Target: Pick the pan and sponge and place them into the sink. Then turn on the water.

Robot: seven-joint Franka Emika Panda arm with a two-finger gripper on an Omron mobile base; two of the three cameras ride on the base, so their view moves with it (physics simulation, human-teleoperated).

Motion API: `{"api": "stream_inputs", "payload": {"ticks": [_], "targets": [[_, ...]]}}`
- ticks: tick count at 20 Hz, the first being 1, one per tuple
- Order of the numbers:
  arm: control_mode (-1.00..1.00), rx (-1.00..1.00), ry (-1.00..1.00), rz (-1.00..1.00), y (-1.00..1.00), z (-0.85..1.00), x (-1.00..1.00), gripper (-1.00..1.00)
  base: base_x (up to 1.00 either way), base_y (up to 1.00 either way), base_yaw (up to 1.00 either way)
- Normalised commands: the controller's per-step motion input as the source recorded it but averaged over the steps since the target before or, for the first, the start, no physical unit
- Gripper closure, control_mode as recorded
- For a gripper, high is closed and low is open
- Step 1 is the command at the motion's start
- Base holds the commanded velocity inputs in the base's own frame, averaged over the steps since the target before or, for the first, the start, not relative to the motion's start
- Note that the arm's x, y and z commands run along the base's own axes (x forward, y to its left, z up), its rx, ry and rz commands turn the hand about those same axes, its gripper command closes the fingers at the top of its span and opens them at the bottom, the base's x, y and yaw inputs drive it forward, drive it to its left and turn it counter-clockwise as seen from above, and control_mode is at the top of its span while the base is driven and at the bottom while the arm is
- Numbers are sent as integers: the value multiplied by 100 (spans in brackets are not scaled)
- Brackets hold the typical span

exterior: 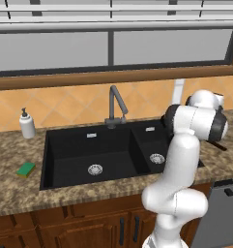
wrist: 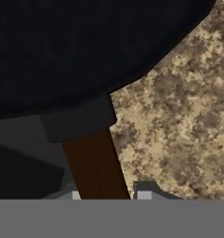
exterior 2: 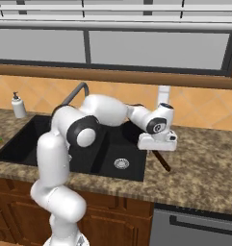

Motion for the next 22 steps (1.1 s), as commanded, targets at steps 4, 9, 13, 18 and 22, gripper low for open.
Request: {"api": "stream_inputs", "payload": {"ticks": [4,9,13,18,22], "targets": [[-100,-2,0,42,53,5,-48,100,0,0,0],[-100,0,-14,37,66,16,-15,100,0,0,0],[-100,0,-12,33,84,25,-1,100,0,0,0],[-100,0,-6,28,84,30,-6,100,0,0,0],[-100,-1,-6,22,79,18,-18,100,0,0,0]]}}
